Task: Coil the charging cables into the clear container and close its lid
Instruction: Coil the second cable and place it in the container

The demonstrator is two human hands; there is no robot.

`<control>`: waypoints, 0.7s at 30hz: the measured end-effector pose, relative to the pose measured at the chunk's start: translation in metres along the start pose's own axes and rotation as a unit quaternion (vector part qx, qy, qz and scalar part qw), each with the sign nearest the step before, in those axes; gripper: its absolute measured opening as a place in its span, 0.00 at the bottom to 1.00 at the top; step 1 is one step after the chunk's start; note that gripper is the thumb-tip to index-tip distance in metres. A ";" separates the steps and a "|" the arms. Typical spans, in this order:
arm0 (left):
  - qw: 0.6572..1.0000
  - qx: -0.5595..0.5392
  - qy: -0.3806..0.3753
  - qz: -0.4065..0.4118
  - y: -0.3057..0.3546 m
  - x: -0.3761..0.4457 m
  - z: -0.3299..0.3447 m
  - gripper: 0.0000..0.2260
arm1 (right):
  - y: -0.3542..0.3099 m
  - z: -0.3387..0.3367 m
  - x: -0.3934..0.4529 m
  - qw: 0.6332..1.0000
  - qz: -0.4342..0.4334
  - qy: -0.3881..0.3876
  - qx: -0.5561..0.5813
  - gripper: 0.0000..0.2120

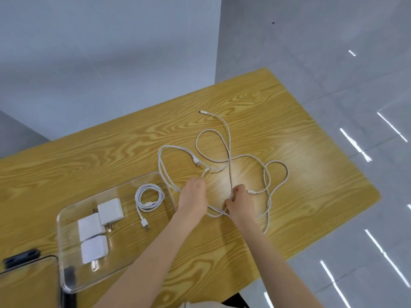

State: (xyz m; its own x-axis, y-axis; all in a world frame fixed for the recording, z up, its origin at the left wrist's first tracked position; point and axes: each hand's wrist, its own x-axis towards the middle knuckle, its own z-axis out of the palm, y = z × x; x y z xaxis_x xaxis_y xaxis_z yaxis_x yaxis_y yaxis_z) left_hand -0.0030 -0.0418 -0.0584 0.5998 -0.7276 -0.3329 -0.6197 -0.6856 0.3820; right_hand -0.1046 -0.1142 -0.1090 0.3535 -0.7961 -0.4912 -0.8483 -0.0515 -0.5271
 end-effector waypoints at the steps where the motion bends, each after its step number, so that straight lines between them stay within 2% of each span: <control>1: 0.998 -0.056 0.011 -0.015 0.000 0.000 -0.004 0.15 | 0.000 -0.001 0.000 1.000 0.001 -0.004 0.005 0.11; 5: 0.961 -0.265 0.040 -0.065 0.003 -0.007 -0.030 0.09 | -0.011 -0.015 -0.005 0.999 -0.031 0.019 0.041 0.08; 7: 0.900 -0.427 0.021 -0.086 0.007 -0.013 -0.050 0.06 | -0.026 -0.029 -0.012 0.985 -0.063 -0.012 0.157 0.09; 9: 0.832 -0.547 0.020 -0.090 0.010 -0.019 -0.071 0.05 | -0.046 -0.046 -0.024 0.952 -0.100 -0.098 0.272 0.13; 12: 0.769 -0.631 0.076 -0.074 0.011 -0.023 -0.099 0.09 | -0.068 -0.066 -0.042 0.917 -0.175 -0.192 0.303 0.20; 15: 0.704 -0.696 0.129 -0.062 0.006 -0.025 -0.129 0.13 | -0.079 -0.073 -0.050 0.916 -0.231 -0.162 0.286 0.24; 18: 0.626 -0.765 0.144 -0.040 -0.005 -0.032 -0.156 0.08 | -0.079 -0.081 -0.049 0.920 -0.257 -0.115 0.274 0.22; 21: 0.595 -0.787 0.158 -0.024 -0.019 -0.043 -0.176 0.07 | -0.075 -0.086 -0.046 0.933 -0.295 -0.059 0.199 0.19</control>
State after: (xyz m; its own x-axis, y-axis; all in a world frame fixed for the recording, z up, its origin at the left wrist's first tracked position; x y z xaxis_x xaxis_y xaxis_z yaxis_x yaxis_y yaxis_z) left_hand 0.0726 0.0066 0.1004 0.8175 -0.4962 -0.2925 0.4956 0.3474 0.7960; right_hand -0.0915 -0.1254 0.0125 0.7731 -0.6271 -0.0956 -0.2874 -0.2119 -0.9341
